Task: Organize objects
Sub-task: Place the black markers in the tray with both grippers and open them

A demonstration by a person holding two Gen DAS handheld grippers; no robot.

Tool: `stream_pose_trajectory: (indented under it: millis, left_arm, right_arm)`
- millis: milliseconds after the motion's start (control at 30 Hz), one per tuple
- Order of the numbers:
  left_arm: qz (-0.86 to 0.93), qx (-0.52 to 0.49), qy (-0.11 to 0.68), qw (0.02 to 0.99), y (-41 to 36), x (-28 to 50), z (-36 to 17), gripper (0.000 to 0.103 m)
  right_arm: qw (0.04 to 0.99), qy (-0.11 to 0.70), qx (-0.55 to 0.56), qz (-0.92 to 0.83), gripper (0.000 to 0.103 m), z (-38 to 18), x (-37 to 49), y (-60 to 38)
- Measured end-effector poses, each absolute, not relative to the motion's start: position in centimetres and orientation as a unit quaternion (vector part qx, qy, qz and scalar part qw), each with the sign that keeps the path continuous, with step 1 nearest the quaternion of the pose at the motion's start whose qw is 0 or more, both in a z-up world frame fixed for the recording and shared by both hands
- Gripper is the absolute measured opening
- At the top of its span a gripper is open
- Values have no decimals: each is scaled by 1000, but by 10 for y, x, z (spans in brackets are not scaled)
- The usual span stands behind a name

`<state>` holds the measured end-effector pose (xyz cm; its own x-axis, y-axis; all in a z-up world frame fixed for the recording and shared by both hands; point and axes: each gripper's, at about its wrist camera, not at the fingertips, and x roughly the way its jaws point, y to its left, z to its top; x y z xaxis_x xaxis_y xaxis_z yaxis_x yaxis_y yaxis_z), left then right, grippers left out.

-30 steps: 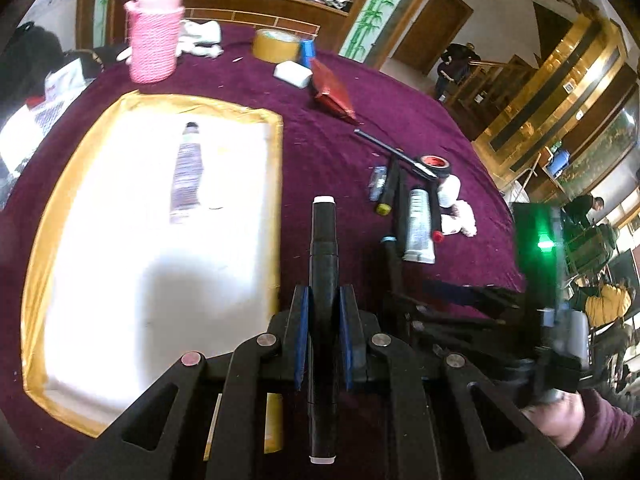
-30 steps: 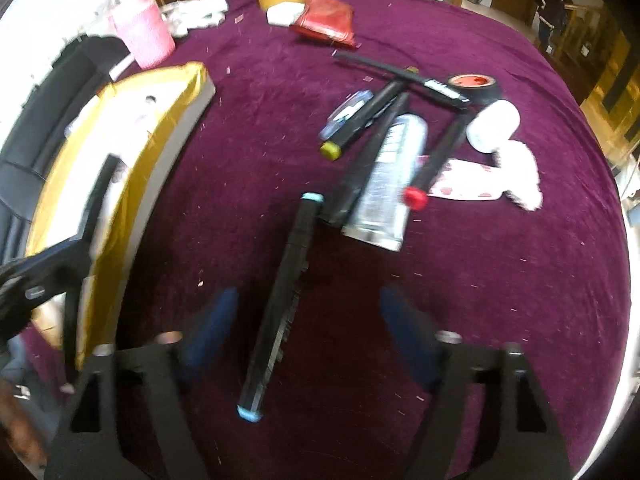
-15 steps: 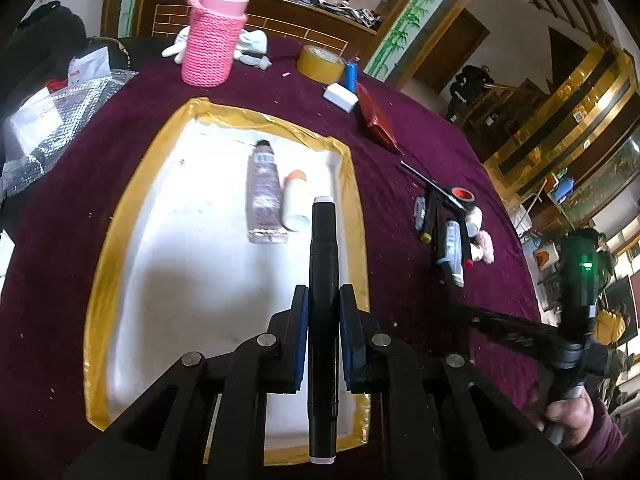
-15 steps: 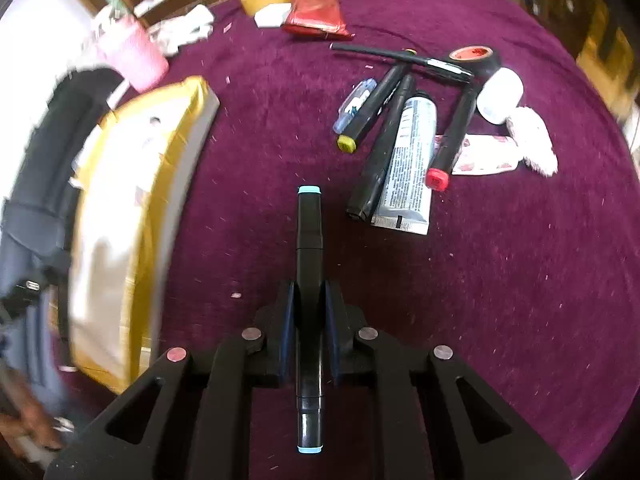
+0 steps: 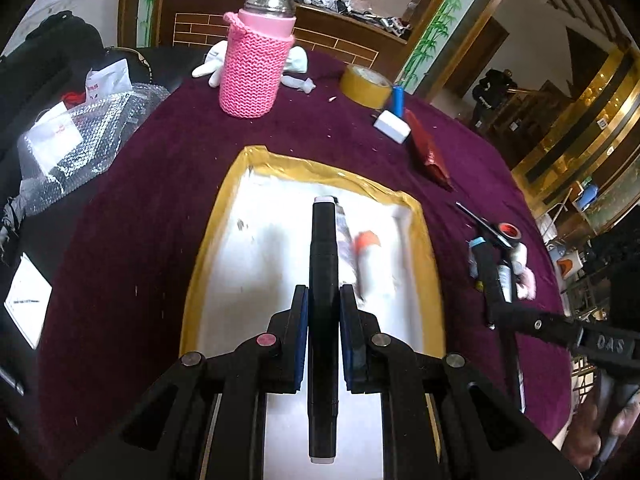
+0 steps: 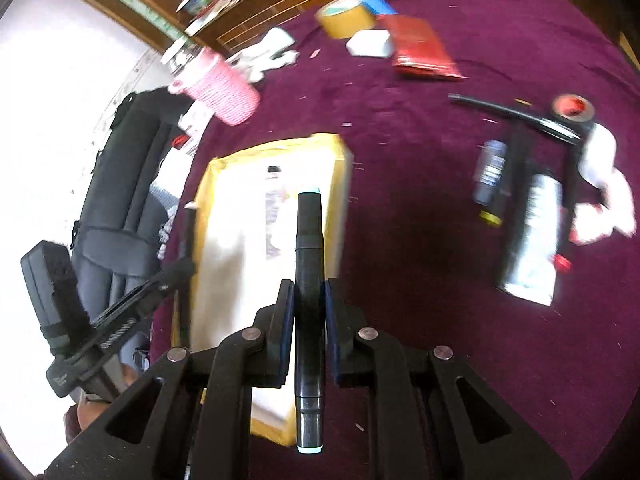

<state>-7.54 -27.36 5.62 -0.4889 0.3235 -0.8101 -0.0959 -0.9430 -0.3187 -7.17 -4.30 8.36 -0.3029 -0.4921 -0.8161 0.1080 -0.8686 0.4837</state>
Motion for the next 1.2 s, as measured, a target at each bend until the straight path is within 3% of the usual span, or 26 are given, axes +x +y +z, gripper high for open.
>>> stream_pose_trajectory:
  millis: [800, 900, 1067, 1200]
  left_arm:
    - [839, -527, -99, 86, -267, -139, 1, 12]
    - [841, -524, -96, 89, -267, -137, 6, 19]
    - [846, -518, -83, 98, -258, -130, 17, 42]
    - [855, -507, -72, 80, -258, -125, 29, 53]
  right_arm:
    - [87, -6, 578, -811, 12, 35, -143, -120]
    - [84, 6, 580, -810, 12, 36, -143, -123]
    - [88, 2, 580, -810, 13, 38, -143, -121]
    - [90, 0, 568, -818, 13, 48, -141, -118]
